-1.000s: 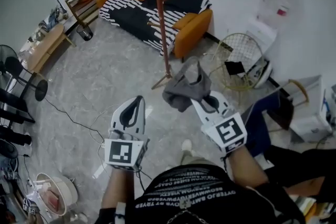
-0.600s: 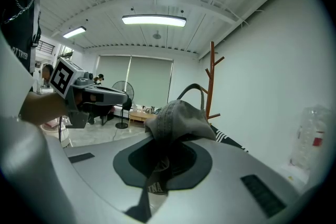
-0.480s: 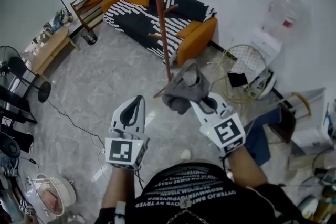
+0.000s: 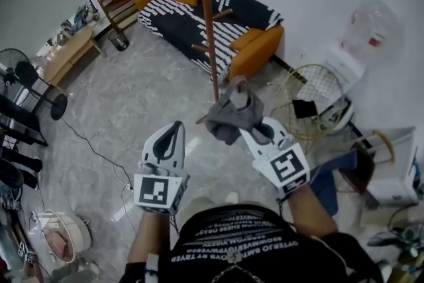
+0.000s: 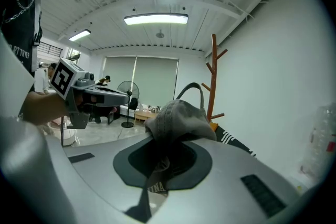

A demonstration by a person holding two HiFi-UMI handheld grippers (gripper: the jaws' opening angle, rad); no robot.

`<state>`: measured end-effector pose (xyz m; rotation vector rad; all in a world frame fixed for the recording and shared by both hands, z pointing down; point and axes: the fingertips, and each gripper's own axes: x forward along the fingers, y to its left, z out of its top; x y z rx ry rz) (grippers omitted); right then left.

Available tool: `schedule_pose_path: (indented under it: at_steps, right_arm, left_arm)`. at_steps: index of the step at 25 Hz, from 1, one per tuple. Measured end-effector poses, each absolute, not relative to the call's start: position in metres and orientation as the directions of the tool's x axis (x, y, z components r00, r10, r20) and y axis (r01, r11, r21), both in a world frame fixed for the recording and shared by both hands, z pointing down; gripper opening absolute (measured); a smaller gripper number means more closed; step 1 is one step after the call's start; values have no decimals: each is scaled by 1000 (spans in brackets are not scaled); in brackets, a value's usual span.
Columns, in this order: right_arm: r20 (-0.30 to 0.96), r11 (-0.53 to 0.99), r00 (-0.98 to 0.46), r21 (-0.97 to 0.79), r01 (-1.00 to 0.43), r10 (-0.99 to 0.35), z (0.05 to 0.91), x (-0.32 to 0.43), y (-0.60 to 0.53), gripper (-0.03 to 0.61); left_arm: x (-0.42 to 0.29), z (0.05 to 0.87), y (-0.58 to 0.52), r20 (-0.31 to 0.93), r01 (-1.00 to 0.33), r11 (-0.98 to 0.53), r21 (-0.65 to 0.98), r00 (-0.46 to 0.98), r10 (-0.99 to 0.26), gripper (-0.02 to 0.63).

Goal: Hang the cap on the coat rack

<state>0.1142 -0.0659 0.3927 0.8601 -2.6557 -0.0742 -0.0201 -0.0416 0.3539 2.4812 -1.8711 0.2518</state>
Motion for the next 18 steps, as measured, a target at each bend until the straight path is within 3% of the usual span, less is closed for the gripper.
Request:
schedule_pose_path:
  at_steps: [18]
  right_arm:
    - [366, 792, -710, 159, -589, -601, 415, 70, -106, 20]
  left_arm:
    - [-60, 372, -89, 188, -937, -344, -64, 327, -926, 2]
